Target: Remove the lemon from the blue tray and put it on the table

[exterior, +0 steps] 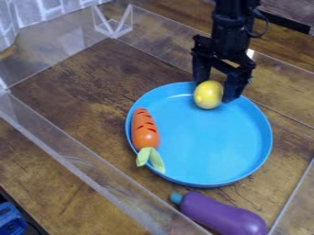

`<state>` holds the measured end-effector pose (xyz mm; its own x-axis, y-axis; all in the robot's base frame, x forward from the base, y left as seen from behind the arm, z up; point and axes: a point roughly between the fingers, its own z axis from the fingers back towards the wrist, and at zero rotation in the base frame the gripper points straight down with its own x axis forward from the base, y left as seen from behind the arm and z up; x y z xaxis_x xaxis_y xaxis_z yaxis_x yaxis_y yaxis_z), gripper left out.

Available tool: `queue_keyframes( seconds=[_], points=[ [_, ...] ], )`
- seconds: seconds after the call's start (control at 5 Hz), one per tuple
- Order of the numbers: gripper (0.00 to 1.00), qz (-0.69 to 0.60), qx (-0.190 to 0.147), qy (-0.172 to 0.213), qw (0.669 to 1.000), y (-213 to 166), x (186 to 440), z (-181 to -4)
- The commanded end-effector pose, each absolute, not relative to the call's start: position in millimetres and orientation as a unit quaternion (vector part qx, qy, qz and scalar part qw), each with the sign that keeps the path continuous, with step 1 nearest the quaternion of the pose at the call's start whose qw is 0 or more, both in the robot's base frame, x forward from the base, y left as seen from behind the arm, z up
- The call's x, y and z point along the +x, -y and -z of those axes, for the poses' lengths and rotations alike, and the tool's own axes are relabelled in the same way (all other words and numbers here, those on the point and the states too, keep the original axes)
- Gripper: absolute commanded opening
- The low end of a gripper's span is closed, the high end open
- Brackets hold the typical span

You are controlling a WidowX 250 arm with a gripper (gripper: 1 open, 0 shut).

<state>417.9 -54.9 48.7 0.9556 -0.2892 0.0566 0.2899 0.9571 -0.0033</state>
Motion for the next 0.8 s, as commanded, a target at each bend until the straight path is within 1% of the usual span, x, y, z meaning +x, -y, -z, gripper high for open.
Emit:
queue_keyframes(
  seconds=[0.0,0.2,0.6],
  points=[
    [1.0,0.162,-0.004,0.068,0.984,65.3,432.8,-70.5],
    [0.0,0.166,-0.004,0.069,0.984,66.9,435.8,-66.9],
    [0.0,0.164,0.006,0.072,0.984,65.6,435.0,-78.3]
  ],
)
